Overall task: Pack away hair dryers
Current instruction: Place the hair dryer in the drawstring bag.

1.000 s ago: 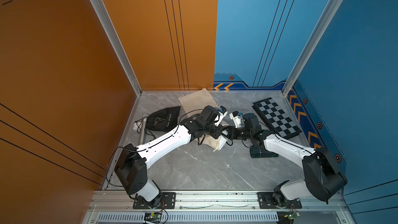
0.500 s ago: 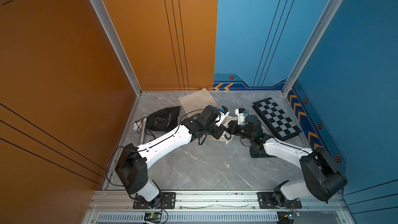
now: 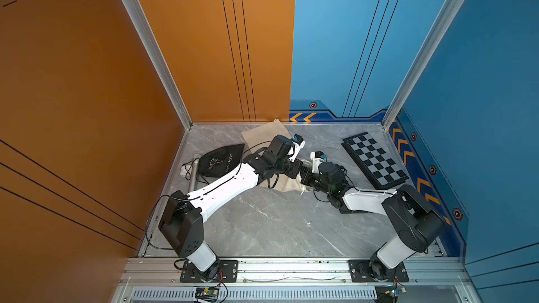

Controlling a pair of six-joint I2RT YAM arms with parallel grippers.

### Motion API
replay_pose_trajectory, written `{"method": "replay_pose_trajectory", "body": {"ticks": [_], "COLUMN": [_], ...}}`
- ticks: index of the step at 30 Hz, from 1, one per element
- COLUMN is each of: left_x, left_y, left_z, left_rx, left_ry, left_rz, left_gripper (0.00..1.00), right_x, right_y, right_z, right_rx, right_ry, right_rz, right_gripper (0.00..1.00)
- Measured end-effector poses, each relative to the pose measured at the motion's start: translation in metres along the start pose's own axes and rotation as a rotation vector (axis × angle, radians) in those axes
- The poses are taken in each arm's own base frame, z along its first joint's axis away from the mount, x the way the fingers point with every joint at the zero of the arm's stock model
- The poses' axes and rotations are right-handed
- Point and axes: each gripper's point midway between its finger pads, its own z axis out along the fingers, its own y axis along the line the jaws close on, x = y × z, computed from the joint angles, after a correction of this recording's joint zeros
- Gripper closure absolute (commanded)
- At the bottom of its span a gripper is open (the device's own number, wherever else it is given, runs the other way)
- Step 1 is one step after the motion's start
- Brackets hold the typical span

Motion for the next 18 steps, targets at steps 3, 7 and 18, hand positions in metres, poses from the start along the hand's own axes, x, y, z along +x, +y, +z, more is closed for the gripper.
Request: {"method": "replay_pose_trajectory", "body": {"ticks": [3,7,18], "left_x": [0.005,0.007,-0.008], "left_y": [0.018,0.021,-0.024], "left_z": [0.001,0.002,-0.003], "left_rx": [-0.029,-0.026,0.183], "left_ry": [0.010,0.016,-0.018], "left_rz": [-0.036,-0.052,-0.024], "left_gripper": [1.00,1.00,1.00], "right_x": [-0.008,-0.019,-0.042], "right_y": [0.004,0.014,0.018], "right_z": [-0.005,-0.021,-0.093], "right_rx": [-0.009,0.001,0.124], "right_ry": [-0.015,-0.032,-0.131], "right_rz": [0.003,0.000,-0.042], "right_gripper": [0.11,0.04,0.06]}}
